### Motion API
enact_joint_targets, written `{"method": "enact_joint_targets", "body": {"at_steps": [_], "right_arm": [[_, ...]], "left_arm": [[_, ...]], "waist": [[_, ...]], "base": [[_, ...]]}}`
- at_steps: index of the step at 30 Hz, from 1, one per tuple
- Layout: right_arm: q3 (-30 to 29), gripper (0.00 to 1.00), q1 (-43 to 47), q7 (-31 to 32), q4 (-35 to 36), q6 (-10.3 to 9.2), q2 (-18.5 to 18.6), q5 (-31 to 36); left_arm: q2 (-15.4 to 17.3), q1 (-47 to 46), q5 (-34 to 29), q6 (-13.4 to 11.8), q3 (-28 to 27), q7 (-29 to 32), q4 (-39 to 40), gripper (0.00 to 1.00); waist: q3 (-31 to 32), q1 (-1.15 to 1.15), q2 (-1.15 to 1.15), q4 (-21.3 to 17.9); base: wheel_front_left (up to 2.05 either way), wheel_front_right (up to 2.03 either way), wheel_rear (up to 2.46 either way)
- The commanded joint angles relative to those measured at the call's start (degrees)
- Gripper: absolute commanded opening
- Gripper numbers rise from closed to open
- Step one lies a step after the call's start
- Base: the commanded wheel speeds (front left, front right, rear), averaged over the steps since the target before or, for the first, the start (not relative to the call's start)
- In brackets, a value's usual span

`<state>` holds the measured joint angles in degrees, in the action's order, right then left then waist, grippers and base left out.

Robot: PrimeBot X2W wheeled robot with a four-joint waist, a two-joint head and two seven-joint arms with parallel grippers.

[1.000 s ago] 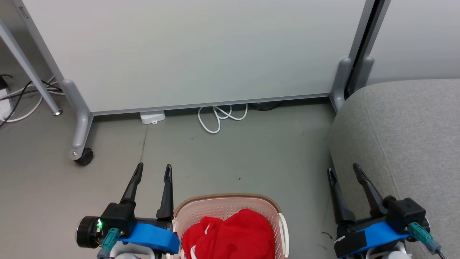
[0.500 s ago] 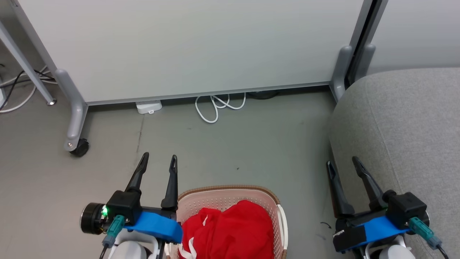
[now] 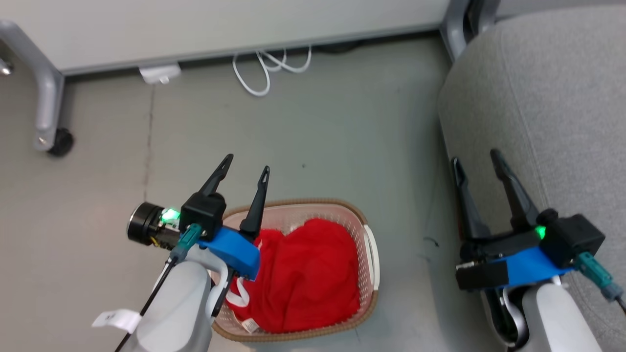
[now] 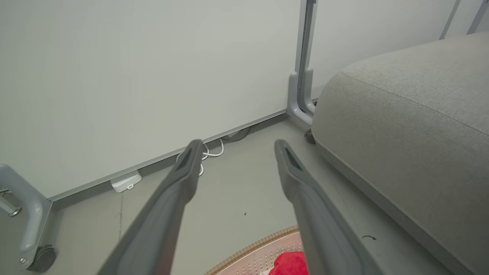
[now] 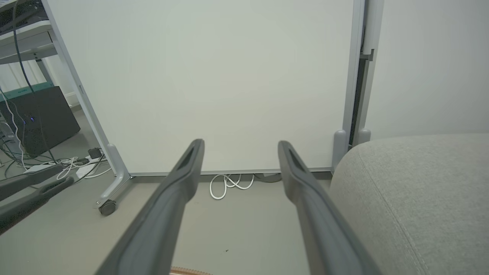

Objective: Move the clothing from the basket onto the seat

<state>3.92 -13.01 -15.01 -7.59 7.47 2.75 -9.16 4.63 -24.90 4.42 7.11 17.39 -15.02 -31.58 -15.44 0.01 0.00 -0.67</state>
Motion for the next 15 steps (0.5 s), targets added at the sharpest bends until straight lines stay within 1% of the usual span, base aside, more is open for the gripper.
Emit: {"method": "enact_joint_targets", "body": {"at_steps": [1,5,6,7,8,9,10,15], "right_arm": [[0.07,1.00,-2.09,-0.26,0.81,0.04,0.24,0.46],[0.24,1.00,-4.69,-0.25,1.85,0.04,0.24,0.54],[0.24,1.00,-4.69,-0.25,1.85,0.04,0.24,0.54],[0.41,1.00,-5.86,-0.26,2.37,0.04,0.22,0.59],[0.45,1.00,-6.36,-0.26,2.52,0.04,0.23,0.67],[0.45,1.00,-6.36,-0.26,2.52,0.04,0.23,0.67],[0.54,1.00,-7.42,-0.26,2.85,0.04,0.23,0.67],[0.79,1.00,-10.26,-0.26,4.05,0.04,0.23,1.01]], "left_arm": [[0.77,-2.51,-0.53,0.46,1.37,-0.25,-1.95,1.00],[1.93,-6.44,0.28,0.32,6.09,-0.21,-7.34,1.00],[1.93,-6.44,0.28,0.32,6.09,-0.21,-7.34,1.00],[2.45,-8.42,0.78,0.33,8.50,-0.21,-9.71,1.00],[2.63,-9.14,1.14,0.34,9.71,-0.21,-11.19,1.00],[2.63,-9.14,1.14,0.34,9.71,-0.21,-11.19,1.00],[3.11,-10.81,1.74,0.34,12.03,-0.21,-13.95,1.00],[4.01,-15.08,3.33,0.34,16.93,-0.21,-20.82,1.00]], "waist": [[-5.20,-0.01,0.00,-2.12],[-9.62,-0.01,0.00,-3.36],[-9.62,-0.01,0.00,-3.36],[-11.69,-0.01,0.00,-3.91],[-12.69,-0.01,0.00,-4.16],[-12.69,-0.01,0.00,-4.16],[-14.64,-0.01,0.00,-4.66],[-19.62,-0.01,0.00,-5.83]], "base": [[0.00,0.00,0.00],[0.00,0.00,0.00],[0.00,0.00,0.00],[0.00,0.00,0.00],[0.00,0.00,0.00],[0.00,0.00,0.00],[0.00,0.00,0.00],[0.00,0.00,0.00]]}}
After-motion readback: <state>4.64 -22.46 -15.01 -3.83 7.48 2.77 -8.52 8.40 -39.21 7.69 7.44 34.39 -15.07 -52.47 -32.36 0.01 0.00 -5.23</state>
